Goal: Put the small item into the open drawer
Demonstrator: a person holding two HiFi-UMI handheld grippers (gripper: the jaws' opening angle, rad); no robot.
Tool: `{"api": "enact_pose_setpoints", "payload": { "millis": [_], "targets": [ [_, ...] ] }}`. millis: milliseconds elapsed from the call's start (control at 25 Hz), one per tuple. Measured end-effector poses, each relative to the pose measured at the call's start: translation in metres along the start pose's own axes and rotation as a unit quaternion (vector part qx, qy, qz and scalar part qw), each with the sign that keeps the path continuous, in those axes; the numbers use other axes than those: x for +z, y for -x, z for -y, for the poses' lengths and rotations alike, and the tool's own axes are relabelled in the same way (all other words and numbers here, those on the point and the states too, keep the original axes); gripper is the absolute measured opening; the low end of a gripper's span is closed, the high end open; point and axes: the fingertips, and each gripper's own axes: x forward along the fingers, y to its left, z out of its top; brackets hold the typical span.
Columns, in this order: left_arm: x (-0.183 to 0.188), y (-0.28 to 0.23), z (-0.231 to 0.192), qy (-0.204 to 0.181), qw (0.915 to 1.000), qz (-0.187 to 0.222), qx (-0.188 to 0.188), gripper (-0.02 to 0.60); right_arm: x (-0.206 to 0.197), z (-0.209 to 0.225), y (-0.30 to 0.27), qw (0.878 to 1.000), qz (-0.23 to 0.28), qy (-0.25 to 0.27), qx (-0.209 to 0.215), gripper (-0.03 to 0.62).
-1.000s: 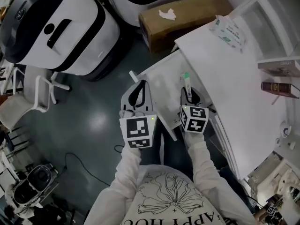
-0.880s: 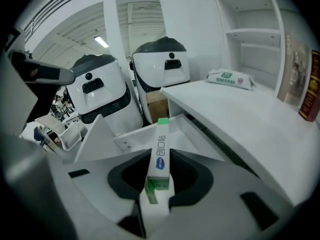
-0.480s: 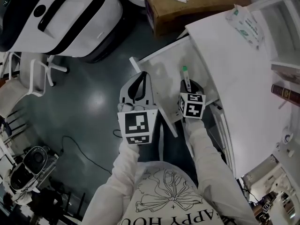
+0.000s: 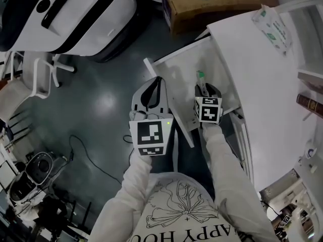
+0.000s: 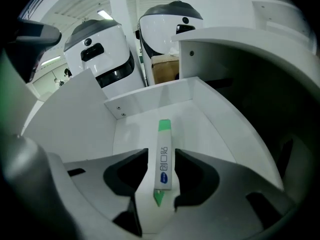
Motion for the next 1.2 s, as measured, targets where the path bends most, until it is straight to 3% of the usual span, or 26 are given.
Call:
{"api": "enact_pose_setpoints", "payload": {
  "millis": [240, 600, 760, 920, 1200],
  "targets": [
    [0.013, 0.003, -0.004, 0.003, 0.9999, 0.011, 0.005, 0.008, 0.028, 0.0, 0.023, 0.999, 0.045, -0.006, -0.004, 0.18],
    [0.07, 0.032, 0.003, -0.008, 0.9982, 0.06, -0.004, 0.008, 0.116, -0.013, 0.126, 0.983, 0.183, -0.022, -0.011, 0.141],
    [0.102, 0.051, 0.01, -0.017, 0.9953, 0.095, -0.011, 0.008, 0.152, -0.014, 0.185, 0.967, 0.252, -0.032, -0.023, 0.113],
    [0.141, 0.067, 0.016, -0.03, 0.9888, 0.145, -0.019, 0.008, 0.194, -0.011, 0.249, 0.941, 0.335, -0.037, -0.041, 0.081],
    [0.183, 0.119, 0.027, -0.03, 0.9791, 0.2, -0.025, 0.008, 0.22, -0.019, 0.347, 0.907, 0.416, -0.027, -0.062, 0.055]
  ]
}}
